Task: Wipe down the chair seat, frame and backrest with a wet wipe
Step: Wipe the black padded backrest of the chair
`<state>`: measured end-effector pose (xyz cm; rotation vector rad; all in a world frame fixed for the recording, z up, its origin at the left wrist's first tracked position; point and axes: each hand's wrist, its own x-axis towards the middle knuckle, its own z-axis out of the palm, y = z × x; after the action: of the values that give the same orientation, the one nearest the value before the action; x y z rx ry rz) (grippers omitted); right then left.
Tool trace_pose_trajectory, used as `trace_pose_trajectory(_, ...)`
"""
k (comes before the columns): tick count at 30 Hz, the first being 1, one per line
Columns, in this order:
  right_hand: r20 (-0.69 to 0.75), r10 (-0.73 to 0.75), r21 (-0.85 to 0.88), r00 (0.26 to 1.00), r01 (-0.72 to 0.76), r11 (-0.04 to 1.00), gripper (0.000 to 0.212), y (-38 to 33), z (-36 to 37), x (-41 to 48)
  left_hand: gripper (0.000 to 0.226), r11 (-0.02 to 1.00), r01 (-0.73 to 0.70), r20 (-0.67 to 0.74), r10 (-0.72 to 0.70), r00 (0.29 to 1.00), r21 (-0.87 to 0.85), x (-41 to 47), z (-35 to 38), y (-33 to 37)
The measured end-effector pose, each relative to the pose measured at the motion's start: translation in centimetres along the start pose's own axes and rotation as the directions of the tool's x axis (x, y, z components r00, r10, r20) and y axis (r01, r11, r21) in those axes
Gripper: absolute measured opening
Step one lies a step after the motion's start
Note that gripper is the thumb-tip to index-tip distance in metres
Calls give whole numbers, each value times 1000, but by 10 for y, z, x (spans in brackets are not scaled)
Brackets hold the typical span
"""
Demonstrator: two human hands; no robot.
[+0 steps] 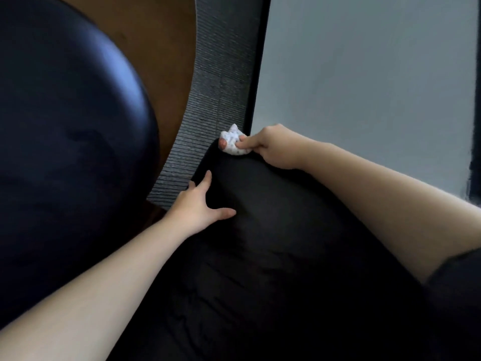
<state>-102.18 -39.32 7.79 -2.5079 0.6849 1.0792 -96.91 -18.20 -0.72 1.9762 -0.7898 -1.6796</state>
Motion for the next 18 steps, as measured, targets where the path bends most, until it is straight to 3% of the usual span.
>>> trace_pose_trajectory(8,37,-33,-115,999,37,993,52,-29,13,58,113,1000,-19,4,19,1000,4,6,2,-4)
trace_pose_trajectory(14,17,-1,-21,1000,2,1000,40,1,-19,-26,112,999,-7,-10,7,1000,-41,-2,2,1)
trace_pose_trajectory(18,32,-24,43,999,23,999,41,19,-35,-96,101,990,-125,-27,124,992,-65,-18,0,10)
